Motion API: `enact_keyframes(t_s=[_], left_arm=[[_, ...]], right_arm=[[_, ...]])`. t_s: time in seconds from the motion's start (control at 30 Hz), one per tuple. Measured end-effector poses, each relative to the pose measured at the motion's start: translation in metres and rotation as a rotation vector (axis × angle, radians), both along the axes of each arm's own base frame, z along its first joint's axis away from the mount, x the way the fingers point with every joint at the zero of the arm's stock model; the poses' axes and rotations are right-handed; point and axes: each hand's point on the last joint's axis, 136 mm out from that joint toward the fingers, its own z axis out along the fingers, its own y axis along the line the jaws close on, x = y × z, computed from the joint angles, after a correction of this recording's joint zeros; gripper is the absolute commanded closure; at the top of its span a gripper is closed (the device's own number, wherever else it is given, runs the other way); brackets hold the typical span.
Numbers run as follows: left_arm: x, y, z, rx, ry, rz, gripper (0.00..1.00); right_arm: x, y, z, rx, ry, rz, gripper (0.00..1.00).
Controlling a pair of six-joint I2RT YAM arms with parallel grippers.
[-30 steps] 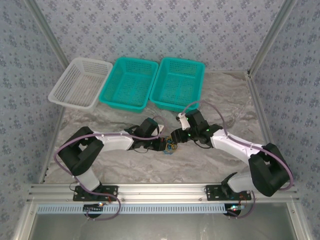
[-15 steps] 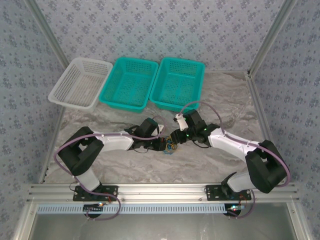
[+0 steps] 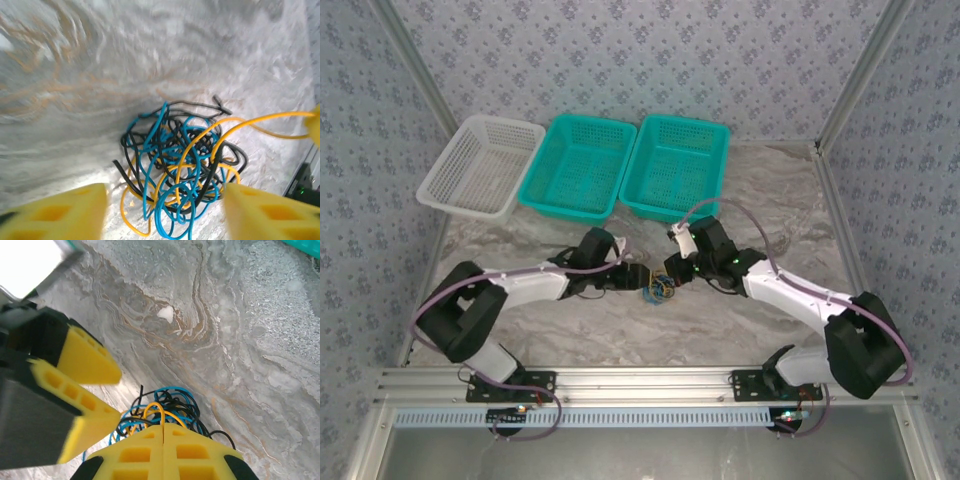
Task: Untangle the cables
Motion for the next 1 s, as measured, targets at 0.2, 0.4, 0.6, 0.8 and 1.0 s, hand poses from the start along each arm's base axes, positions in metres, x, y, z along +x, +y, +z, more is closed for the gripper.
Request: enact_keyframes(t_s=[0.2, 0.4, 0.6, 0.8, 1.0], left_arm=[[0.011, 0.025, 0.038, -0.078, -0.175, 0.088, 0.01], [0.016, 0.036, 0.055, -0.080, -0.331, 0.101, 0.01], [0.020, 0.030, 0.060, -0.025, -0.462, 0.045, 0.01], [0.017, 0.007, 0.073, -0.017, -0.674, -0.071, 0.01], [0.036, -0.002, 0.047, 0.098, -0.747, -0.126, 0.01]], right_arm=[[0.008, 0.006, 0.015, 0.063, 0.016, -0.058, 1.00], [0.018, 0.009, 0.028, 0.117, 0.023, -0.119, 1.00], [0.025, 0.013, 0.039, 0.204, 0.054, -0.173, 1.00], [0.029, 0.021, 0.053, 0.304, 0.090, -0.214, 1.00], [0.028, 0.028, 0.060, 0.368, 0.130, -0.224, 1.00]])
